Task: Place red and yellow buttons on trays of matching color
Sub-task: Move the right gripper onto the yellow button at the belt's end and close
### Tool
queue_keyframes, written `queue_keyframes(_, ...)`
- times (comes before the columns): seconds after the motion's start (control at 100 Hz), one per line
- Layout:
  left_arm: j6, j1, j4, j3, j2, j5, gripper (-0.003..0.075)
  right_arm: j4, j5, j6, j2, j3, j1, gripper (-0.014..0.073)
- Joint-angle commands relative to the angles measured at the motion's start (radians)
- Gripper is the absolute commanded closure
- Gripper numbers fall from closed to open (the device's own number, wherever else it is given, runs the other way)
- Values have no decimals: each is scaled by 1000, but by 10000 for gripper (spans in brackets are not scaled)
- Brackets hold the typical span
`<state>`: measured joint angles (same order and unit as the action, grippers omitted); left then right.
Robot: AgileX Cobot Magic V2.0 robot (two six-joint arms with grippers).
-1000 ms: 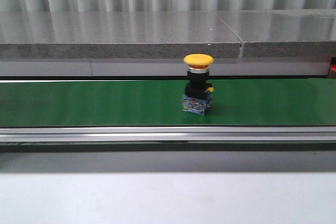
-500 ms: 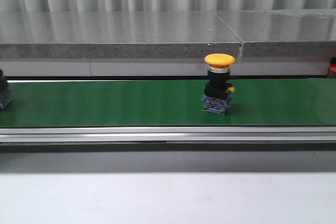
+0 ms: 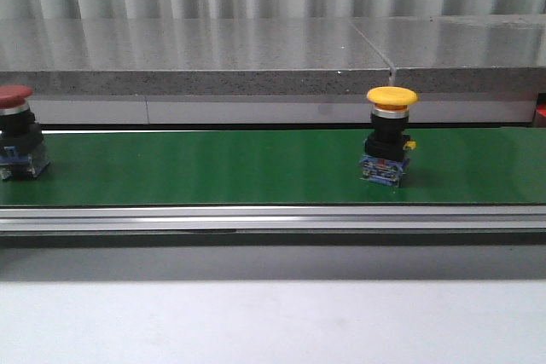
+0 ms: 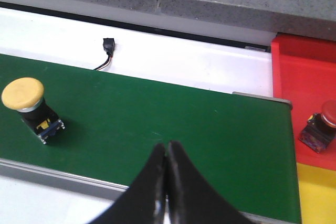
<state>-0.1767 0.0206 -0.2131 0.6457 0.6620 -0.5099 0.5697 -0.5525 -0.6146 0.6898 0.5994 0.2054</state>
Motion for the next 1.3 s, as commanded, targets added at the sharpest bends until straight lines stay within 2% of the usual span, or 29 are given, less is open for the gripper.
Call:
queue_keyframes(0.0,0,-7,-19,29,-3,76,740,27,33,-12,0,26,-3,452)
queue_keyframes(0.12,0,-7,-19,29,-3,76,740,27,20,-12,0,26,-3,135)
queue_keyframes(0.19,0,-7,-19,29,-3,76,740,27,13,-12,0,26,-3,9)
queue_keyframes(0.24,0,-7,-19,29,-3,76,740,31,8,-12,0,26,-3,-33)
queue_keyframes(0.5,0,-7,-19,29,-3,76,740,53,-67,-13,41,61,-8,-37)
queue_keyframes(0.65,0,-7,-19,29,-3,76,740,53,-98,-39,145,124,-64,-37)
queue_keyframes(1.03,0,-7,-19,29,-3,76,740,53,-39,-99,506,225,-199,-37)
queue_keyframes(1.29,0,-7,-19,29,-3,76,740,52,38,-99,657,286,-247,-37)
